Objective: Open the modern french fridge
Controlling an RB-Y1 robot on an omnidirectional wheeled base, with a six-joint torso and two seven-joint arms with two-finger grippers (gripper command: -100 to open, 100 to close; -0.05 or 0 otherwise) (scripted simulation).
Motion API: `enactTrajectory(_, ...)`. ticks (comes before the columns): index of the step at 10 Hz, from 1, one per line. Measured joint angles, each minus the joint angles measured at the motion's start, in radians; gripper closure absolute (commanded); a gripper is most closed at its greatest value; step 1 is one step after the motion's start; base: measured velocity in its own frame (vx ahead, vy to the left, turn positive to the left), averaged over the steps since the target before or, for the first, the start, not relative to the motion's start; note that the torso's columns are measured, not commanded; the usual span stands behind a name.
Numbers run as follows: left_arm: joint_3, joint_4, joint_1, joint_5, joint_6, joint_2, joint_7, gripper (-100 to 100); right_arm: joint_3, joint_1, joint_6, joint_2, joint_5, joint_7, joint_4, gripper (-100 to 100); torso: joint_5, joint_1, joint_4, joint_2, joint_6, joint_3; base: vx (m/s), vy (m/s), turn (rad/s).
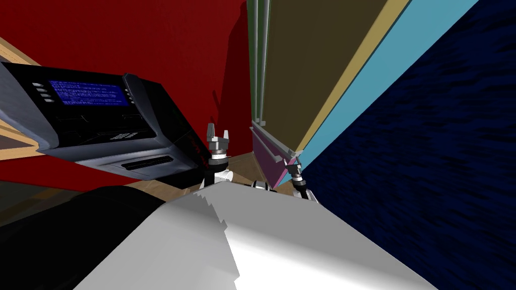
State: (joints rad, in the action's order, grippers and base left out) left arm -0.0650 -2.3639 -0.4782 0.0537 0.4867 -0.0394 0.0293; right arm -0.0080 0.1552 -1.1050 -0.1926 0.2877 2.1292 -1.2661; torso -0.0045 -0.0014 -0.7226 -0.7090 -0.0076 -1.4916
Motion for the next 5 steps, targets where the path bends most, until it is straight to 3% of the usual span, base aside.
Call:
enactTrajectory(2,0.0,0.0,0.0,0.0,0.0,0.0,0.0,0,0.001,0.004,-0.005,0.0,0.0,0.027,0.002,-100,0.001,0.0,0.001,0.0,0.001,0.001,0.004,0.003,-0.005)
enactTrajectory(5,0.0,0.0,0.0,0.0,0.0,0.0,0.0,0,-0.002,-0.006,-0.027,0.003,0.013,0.086,0.043,-100,-0.001,-0.001,0.003,0.003,0.0,-0.001,0.004,-0.001,-0.003)
